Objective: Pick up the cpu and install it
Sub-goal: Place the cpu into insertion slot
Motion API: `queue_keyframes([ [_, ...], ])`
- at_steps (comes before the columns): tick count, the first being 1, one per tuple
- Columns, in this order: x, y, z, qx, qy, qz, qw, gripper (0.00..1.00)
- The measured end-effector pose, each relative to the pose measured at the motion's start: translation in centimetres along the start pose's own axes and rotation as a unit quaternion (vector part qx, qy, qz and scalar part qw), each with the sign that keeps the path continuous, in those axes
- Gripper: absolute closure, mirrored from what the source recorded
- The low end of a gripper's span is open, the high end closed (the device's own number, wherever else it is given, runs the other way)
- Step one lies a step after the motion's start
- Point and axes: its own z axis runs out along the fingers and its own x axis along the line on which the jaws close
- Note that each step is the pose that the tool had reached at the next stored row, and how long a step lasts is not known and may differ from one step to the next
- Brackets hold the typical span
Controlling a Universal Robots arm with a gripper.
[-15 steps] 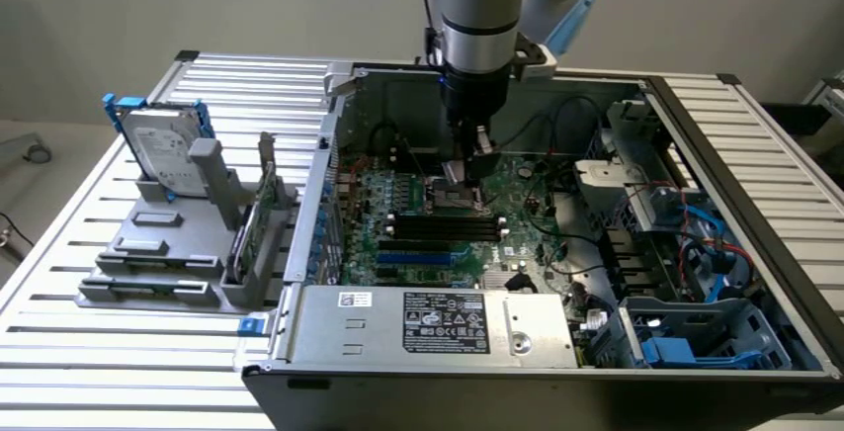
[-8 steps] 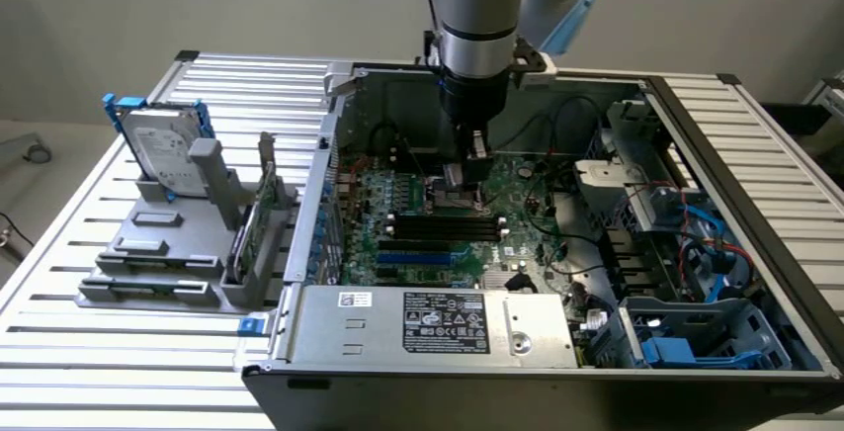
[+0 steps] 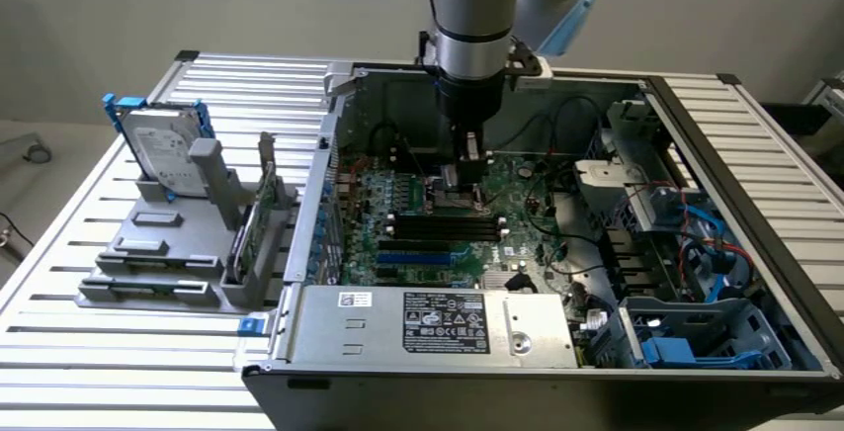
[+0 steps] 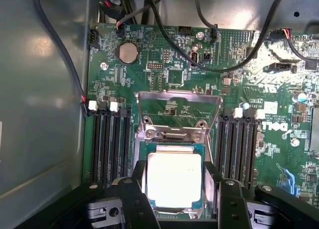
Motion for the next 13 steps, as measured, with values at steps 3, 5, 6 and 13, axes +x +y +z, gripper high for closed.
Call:
queue_keyframes([
  [3,0.01,-0.28,0.10,0.0005,0.0000,0.004,1.0000,0.45],
  [5,-0.03,-0.41,0.26,0.0005,0.0002,0.006,1.0000,0.45],
  [6,-0.04,-0.50,0.37,0.0004,0.0004,0.007,1.0000,0.45],
  [13,-0.16,-0.93,0.88,0.0001,0.0009,0.015,0.9999,0.45],
])
